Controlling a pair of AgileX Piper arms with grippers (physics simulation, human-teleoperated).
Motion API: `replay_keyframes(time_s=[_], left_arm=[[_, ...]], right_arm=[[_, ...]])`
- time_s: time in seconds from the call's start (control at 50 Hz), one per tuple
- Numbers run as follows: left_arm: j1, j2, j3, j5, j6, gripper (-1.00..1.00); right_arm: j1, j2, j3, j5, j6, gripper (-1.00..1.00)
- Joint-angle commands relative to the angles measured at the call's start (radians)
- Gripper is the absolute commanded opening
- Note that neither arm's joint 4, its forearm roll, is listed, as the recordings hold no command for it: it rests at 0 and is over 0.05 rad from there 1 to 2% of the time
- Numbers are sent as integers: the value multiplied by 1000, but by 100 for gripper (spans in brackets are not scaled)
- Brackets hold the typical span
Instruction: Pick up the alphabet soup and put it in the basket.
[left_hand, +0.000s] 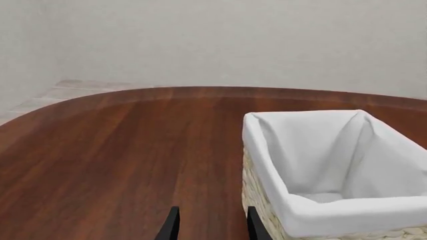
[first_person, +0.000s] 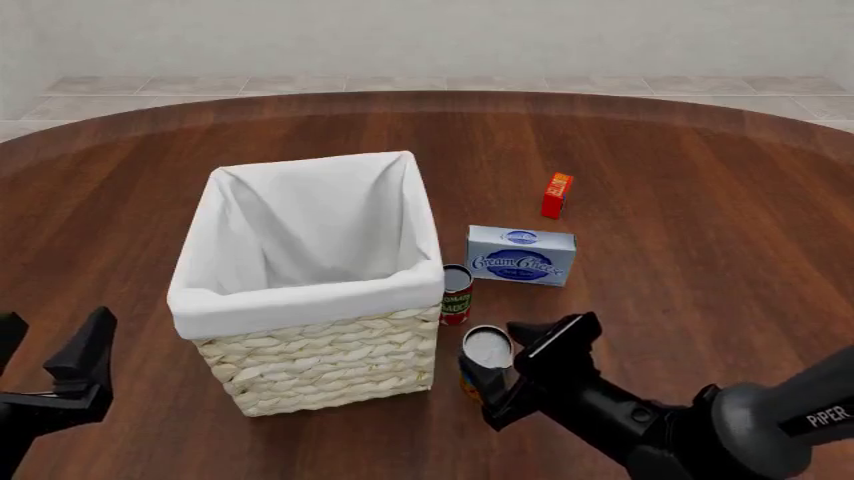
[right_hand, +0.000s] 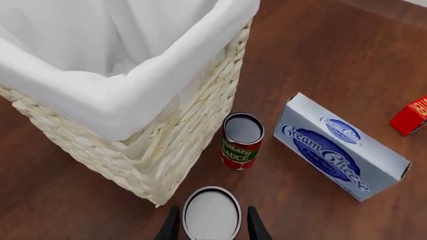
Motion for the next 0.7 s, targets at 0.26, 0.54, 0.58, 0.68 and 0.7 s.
replay_keyframes(time_s=[0.26, 0.54, 0.58, 0.68, 0.7], left_arm=[[0, -8, 0, 7, -2, 100], [4, -15, 0, 15, -4, 100], [5, -16, 0, 15, -4, 100], [3, -15, 0, 14, -4, 100], [2, -15, 0, 14, -4, 100]], right_arm=[[-8, 49, 4, -39, 6, 100], [-15, 56, 7, -54, 2, -100], [-13, 51, 8, -49, 3, -100], [-18, 39, 19, -55, -12, -100], [-18, 39, 20, -55, -10, -100]])
